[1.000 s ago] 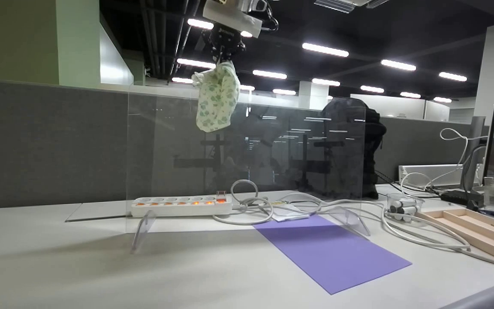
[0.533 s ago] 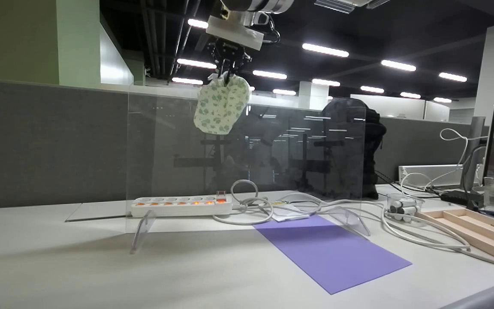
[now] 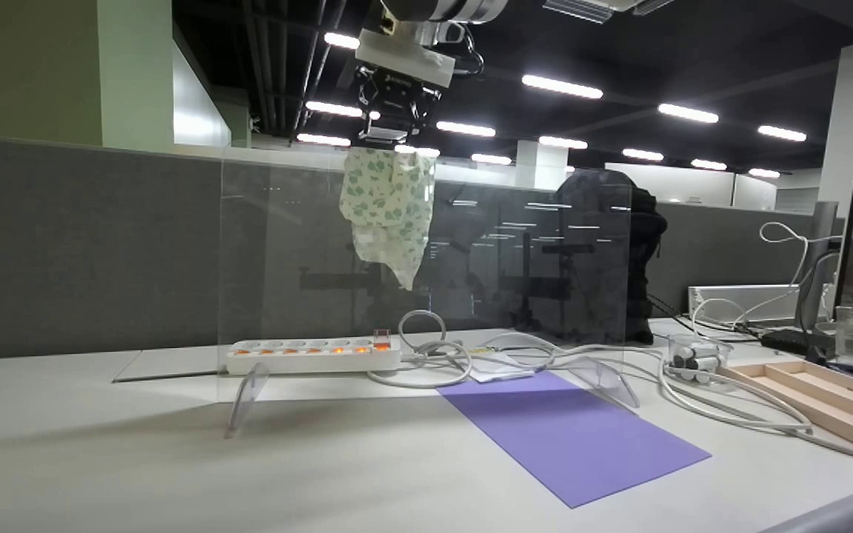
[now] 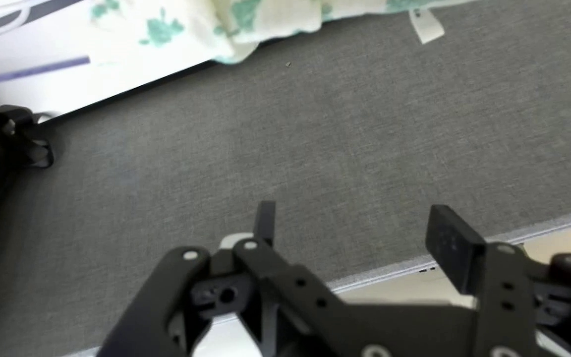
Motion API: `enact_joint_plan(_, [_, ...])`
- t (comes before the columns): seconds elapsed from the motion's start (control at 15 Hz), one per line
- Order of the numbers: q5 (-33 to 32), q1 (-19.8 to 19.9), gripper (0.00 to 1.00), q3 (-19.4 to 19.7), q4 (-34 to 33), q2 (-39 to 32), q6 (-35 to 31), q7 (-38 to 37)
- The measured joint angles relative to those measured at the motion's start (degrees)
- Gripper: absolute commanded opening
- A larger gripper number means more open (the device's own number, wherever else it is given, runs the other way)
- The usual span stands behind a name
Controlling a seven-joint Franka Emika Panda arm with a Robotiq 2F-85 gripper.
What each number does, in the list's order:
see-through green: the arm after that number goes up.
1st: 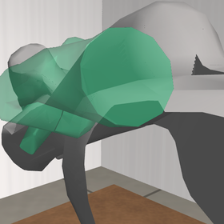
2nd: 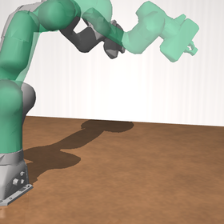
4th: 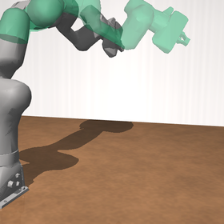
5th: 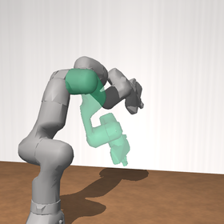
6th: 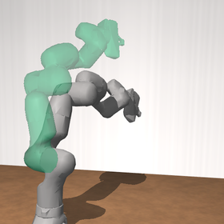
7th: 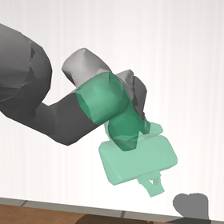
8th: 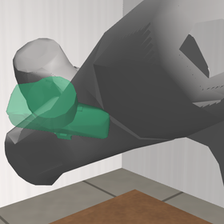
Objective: Place the white cloth on top of the glass board
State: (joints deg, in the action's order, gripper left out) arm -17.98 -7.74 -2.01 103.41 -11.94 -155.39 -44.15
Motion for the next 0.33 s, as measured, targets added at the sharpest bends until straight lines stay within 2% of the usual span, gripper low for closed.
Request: enact_joint_plan(0.33, [-5.92,-0.36,1.0,1.22,-0.04,-0.26,-2.49,-1.46])
